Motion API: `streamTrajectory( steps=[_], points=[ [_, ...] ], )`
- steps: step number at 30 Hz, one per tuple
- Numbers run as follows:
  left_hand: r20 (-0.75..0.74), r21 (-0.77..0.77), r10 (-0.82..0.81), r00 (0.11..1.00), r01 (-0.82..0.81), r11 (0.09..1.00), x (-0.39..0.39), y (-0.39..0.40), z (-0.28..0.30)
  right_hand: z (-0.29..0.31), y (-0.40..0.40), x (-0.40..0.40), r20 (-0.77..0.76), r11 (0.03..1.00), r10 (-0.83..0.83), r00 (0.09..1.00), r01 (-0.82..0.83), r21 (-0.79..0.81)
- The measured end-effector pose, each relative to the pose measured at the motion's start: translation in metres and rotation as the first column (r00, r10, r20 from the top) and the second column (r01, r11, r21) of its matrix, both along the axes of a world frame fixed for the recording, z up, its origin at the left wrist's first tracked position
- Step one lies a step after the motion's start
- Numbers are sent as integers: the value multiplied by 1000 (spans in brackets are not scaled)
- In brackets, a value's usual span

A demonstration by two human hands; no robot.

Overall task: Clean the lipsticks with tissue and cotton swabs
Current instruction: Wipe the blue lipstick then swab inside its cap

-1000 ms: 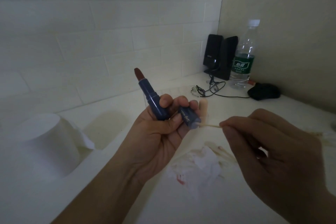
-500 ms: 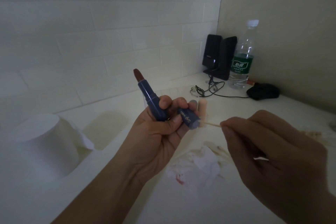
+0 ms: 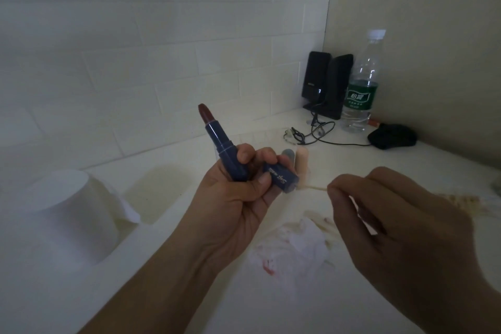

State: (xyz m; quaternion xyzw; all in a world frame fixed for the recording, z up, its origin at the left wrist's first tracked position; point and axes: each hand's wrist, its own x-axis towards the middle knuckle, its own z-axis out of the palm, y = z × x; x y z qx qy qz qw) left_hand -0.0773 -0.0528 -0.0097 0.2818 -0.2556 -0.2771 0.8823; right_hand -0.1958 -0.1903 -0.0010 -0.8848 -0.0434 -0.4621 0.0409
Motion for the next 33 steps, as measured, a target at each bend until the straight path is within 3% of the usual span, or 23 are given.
streamTrajectory(
  steps=[4,9,16,20,28,33],
  points=[
    [-53,36,47,997,-45,998,-3,-2,4,0,1,1,-76,987,5,997,8,162],
    [-74,59,56,996,-52,997,-2,-2,5,2,5,2,-100,986,-113,989,124,113],
    [-30,6,76,997,-76,997,2,-1,2,-7,-3,6,-40,988,88,995,-82,134],
    [8,-21,57,998,-57,998,4,-2,-1,-8,-2,5,0,979,94,996,-92,181],
    [10,-45,7,1000,-6,999,1,-1,-2,-10,5,5,-194,974,121,974,-79,213],
    [57,-3,30,998,-30,1000,-3,-2,-1,-12,5,7,-197,982,110,974,-76,170]
  ],
)
